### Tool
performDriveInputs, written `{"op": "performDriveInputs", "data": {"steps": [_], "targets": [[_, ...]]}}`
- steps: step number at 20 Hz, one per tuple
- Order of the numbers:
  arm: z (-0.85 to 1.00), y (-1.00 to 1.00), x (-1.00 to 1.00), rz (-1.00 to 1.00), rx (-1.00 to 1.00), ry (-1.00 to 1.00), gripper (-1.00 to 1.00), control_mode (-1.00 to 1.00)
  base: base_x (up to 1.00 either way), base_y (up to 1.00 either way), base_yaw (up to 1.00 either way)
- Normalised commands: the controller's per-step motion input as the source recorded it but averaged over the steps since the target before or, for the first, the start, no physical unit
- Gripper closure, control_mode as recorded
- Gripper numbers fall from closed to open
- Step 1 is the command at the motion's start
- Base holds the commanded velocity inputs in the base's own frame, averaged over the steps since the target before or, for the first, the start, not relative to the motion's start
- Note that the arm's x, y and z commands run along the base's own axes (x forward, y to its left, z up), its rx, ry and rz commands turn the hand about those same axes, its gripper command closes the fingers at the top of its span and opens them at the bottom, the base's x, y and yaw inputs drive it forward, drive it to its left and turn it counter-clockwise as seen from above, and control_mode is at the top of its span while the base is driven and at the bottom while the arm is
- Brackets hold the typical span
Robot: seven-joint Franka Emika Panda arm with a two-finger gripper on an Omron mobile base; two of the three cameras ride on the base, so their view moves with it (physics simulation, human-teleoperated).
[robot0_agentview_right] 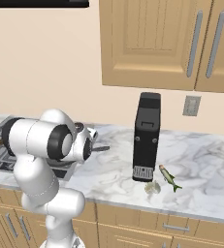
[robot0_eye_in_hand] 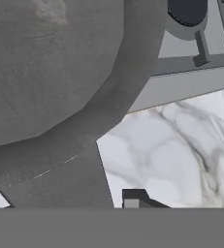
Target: Place both pans onto different burners. Then place the garlic and the fish on different pans.
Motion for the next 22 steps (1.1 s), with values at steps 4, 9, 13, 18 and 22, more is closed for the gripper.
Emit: {"op": "performDriveInputs", "data": {"steps": [4,9,13,18,22], "targets": [[-0.29,0.06,-0.02,0.00,0.00,-0.04,-1.00,-1.00,0.00,0.00,0.00],[-0.26,0.07,-0.05,0.00,0.00,-0.03,-1.00,-1.00,0.00,0.00,0.00],[-0.25,0.09,-0.08,0.00,0.00,-0.02,-1.00,-1.00,0.00,0.00,0.00],[-0.23,0.12,-0.11,0.00,0.00,-0.03,-1.00,-1.00,0.00,0.00,0.00],[-0.13,0.12,-0.13,0.00,0.00,-0.04,-1.00,-1.00,0.00,0.00,0.00]]}}
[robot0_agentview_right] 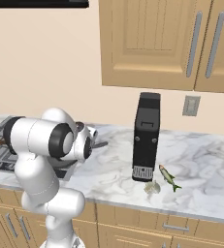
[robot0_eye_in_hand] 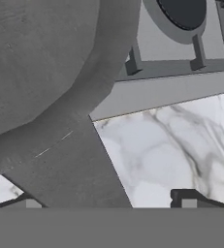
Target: Place both pans onto different burners. Then place the garlic and the fish on different pans.
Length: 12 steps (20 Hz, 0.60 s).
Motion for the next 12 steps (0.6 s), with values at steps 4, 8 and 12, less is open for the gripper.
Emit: {"op": "performDriveInputs", "data": {"steps": [4,8,12], "targets": [[0.00,0.07,-0.13,0.00,0.00,-0.05,-1.00,-1.00,0.00,0.00,0.00],[0.02,0.13,-0.15,0.00,0.00,-0.02,-1.00,-1.00,0.00,0.00,0.00],[0.08,0.20,-0.07,0.00,0.00,0.00,-1.00,-1.00,0.00,0.00,0.00]]}}
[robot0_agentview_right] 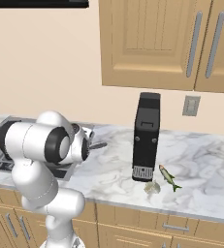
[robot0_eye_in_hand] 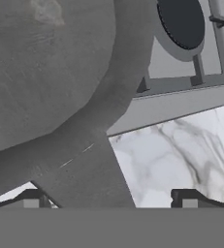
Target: Place both pans onto different burners. Then place the garlic and the fish on different pans.
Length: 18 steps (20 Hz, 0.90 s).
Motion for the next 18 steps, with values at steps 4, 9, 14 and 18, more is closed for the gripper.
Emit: {"op": "performDriveInputs", "data": {"steps": [4,9,14,18], "targets": [[0.06,0.21,0.00,0.00,0.00,0.00,-1.00,-1.00,0.00,0.00,0.00],[0.01,0.02,-0.05,0.00,0.00,-0.02,-1.00,-1.00,0.00,0.00,0.00],[0.02,-0.13,-0.20,0.03,0.00,-0.04,-1.00,-1.00,0.00,0.00,0.00],[0.14,-0.06,-0.10,0.05,0.00,-0.07,-1.00,-1.00,0.00,0.00,0.00]]}}
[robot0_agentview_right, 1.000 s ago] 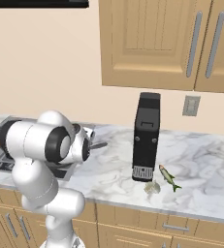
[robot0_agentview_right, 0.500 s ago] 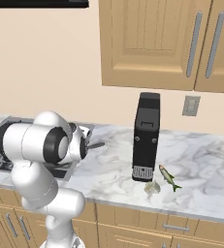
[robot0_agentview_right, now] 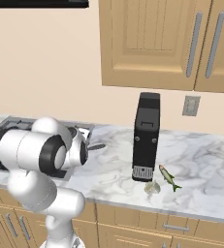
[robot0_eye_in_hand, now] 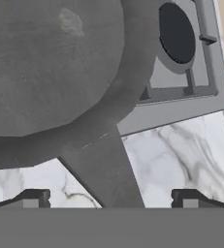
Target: Place both pans onto different burners. Then place the garlic and the fish on different pans.
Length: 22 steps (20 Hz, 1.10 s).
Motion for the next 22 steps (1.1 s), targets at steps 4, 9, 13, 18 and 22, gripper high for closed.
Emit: {"op": "performDriveInputs", "data": {"steps": [4,9,13,18,22], "targets": [[0.13,0.00,-0.01,0.06,0.00,-0.06,-1.00,-1.00,0.00,0.00,0.00],[0.20,0.00,0.03,0.08,0.00,-0.02,-1.00,-1.00,0.00,0.00,0.00],[0.17,0.00,0.18,0.09,0.00,0.00,-1.00,-1.00,0.00,0.00,0.00],[0.20,0.00,0.25,0.09,0.00,0.00,-1.00,-1.00,0.00,0.00,0.00],[0.17,0.00,0.15,0.07,0.00,0.00,-1.00,-1.00,0.00,0.00,0.00]]}}
